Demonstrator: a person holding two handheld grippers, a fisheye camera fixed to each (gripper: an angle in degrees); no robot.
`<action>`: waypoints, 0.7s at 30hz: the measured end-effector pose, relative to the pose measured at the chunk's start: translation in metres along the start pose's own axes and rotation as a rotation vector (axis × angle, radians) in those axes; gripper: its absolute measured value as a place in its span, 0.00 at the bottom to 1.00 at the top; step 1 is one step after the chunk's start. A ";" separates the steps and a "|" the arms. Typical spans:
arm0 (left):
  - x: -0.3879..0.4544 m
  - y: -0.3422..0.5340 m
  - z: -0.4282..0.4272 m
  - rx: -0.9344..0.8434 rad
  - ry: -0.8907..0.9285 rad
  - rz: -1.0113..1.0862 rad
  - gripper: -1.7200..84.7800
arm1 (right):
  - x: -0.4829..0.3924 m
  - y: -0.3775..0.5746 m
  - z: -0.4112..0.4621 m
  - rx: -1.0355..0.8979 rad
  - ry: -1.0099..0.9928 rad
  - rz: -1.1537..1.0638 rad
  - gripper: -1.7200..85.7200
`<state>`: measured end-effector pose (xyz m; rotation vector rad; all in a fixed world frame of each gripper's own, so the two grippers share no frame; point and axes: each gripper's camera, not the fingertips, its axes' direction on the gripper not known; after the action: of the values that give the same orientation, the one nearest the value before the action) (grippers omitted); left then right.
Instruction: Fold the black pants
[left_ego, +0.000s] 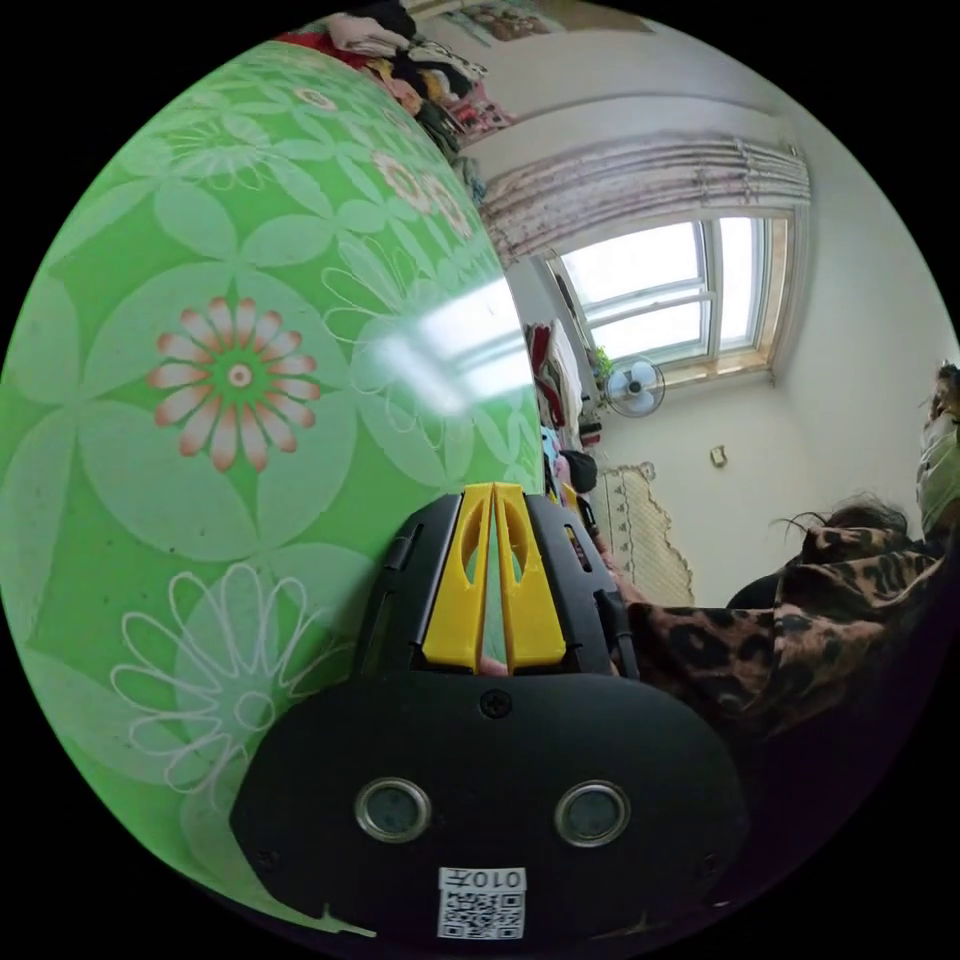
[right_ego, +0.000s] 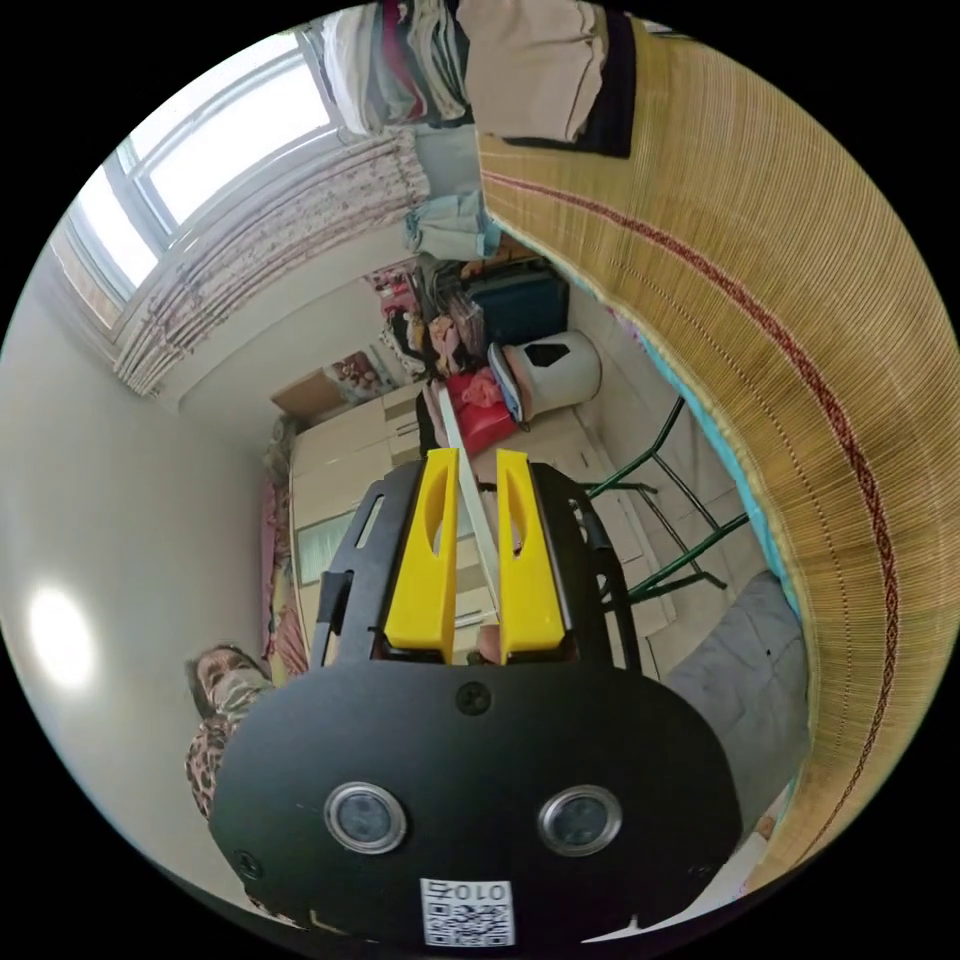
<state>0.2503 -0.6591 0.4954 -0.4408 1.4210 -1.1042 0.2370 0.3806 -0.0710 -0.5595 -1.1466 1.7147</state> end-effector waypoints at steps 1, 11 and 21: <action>-0.002 0.002 -0.003 0.023 -0.005 -0.012 0.02 | 0.001 -0.009 -0.003 0.005 0.019 0.007 0.11; -0.015 0.019 -0.011 0.076 0.018 -0.044 0.02 | 0.031 -0.082 -0.034 -0.080 0.284 -0.070 0.10; -0.023 0.051 -0.031 0.262 -0.096 -0.085 0.02 | 0.090 -0.117 -0.074 -0.241 0.304 -0.219 0.10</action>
<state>0.2444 -0.6055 0.4612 -0.3631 1.1636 -1.3018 0.3093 0.5050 0.0107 -0.7826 -1.1529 1.2638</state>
